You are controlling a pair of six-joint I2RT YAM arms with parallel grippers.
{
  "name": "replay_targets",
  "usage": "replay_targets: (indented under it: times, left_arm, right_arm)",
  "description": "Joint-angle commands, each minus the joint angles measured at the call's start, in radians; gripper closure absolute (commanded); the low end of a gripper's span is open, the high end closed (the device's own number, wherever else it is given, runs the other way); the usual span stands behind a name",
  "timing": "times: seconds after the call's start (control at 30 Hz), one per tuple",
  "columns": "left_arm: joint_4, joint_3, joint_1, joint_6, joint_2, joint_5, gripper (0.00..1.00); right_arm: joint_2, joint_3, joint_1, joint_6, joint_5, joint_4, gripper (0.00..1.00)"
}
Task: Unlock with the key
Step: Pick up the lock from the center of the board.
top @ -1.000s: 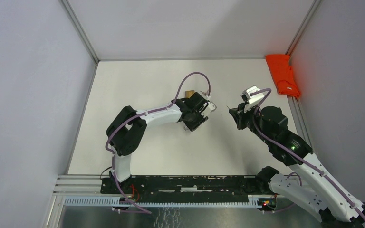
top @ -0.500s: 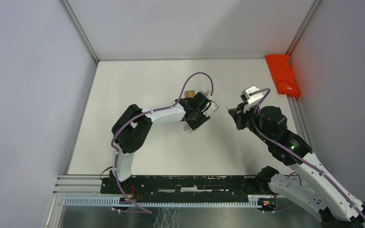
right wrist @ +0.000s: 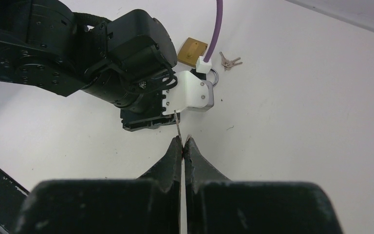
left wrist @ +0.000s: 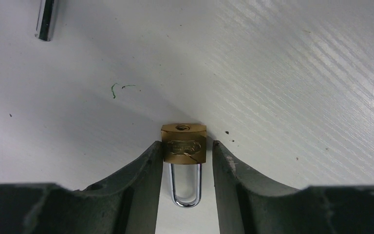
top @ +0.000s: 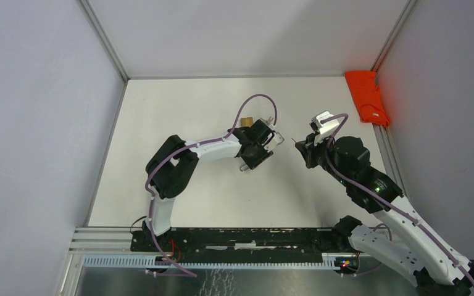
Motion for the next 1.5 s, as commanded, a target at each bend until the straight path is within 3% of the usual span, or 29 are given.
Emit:
replay_targets:
  times: [0.0, 0.1, 0.2, 0.3, 0.63, 0.93, 1.07, 1.2, 1.33, 1.47]
  left_arm:
    - [0.015, -0.014, -0.003, 0.007, 0.024, 0.053, 0.53]
    - [0.018, -0.021, -0.003, -0.003, 0.035, 0.063, 0.59]
    - [0.013, -0.023, 0.001, -0.011, 0.048, 0.055, 0.78]
    - [0.015, -0.030, 0.002, -0.027, 0.050, 0.013, 0.89]
    - [-0.002, -0.015, 0.001, -0.029, -0.194, -0.061, 0.92]
    - [0.032, -0.043, -0.017, -0.018, -0.555, 0.072, 0.92]
    - [0.017, -0.056, -0.028, -0.007, -0.683, 0.205, 0.92]
    - [-0.107, -0.019, -0.034, 0.009, -0.686, 0.325, 0.92]
    - [-0.235, 0.002, -0.092, 0.049, -0.656, 0.274, 0.92]
    - [-0.251, -0.057, -0.162, 0.090, -0.704, 0.208, 0.92]
  right_arm:
    - [0.007, 0.033, -0.004, 0.003, -0.011, 0.032, 1.00]
    - [0.021, 0.045, -0.003, 0.004, -0.020, 0.032, 1.00]
    - [0.028, 0.053, -0.003, 0.003, -0.015, 0.031, 1.00]
    - [0.030, 0.045, -0.003, 0.005, -0.006, 0.032, 1.00]
    - [0.007, 0.069, -0.003, 0.008, 0.151, 0.000, 1.00]
    - [0.023, 0.117, -0.003, 0.030, 0.220, -0.047, 1.00]
    - [0.060, 0.133, -0.004, 0.040, 0.097, -0.036, 1.00]
    - [0.110, 0.172, -0.007, 0.031, -0.100, -0.019, 1.00]
    - [0.162, 0.221, -0.018, 0.036, -0.269, -0.031, 1.00]
    - [0.198, 0.228, -0.029, 0.046, -0.408, -0.037, 1.00]
